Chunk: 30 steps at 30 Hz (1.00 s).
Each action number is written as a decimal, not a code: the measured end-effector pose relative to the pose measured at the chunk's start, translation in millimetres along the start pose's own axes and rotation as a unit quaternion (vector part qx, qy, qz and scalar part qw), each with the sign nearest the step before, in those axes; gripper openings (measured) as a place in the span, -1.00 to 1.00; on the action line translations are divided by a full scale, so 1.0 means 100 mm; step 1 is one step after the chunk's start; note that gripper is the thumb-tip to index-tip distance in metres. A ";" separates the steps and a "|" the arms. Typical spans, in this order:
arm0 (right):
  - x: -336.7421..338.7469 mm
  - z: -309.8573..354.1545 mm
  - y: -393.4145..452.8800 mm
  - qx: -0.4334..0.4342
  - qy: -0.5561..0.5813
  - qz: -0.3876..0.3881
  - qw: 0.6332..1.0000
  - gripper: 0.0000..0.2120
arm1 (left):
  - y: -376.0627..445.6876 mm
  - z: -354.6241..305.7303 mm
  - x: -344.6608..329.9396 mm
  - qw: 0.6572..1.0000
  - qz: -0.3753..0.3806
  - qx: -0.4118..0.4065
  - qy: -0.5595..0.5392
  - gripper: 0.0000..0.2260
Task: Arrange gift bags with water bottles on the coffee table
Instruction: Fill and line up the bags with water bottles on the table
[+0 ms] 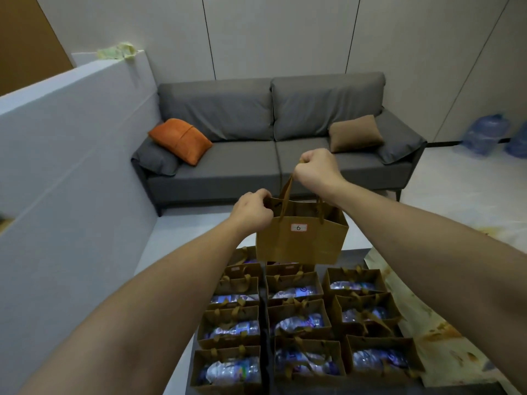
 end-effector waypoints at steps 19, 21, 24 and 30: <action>-1.04 -2.26 1.14 -0.133 -0.061 0.113 0.983 -0.90 | 1.27 1.08 -1.81 0.979 0.140 0.144 0.038 -0.52; -1.13 -2.52 1.19 -0.149 -0.069 0.122 0.979 -0.91 | 1.31 1.24 -1.98 0.973 0.158 0.163 0.047 -0.54; -1.24 -2.86 1.26 -0.163 -0.075 0.126 0.976 -0.86 | 1.35 1.46 -2.18 0.964 0.186 0.171 0.078 -0.62; -1.54 -3.43 1.27 -0.189 -0.076 0.152 0.967 -0.89 | 1.38 1.86 -2.50 0.952 0.208 0.191 0.118 -0.73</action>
Point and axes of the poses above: each hand's wrist, its own y-axis towards the middle knuckle, its own x-axis out of the back of the hand, z = x × y, the point moved 10 cm from there along y, towards the middle knuckle, and after that the axes turned 14 degrees about -y, right-handed, at the moved point
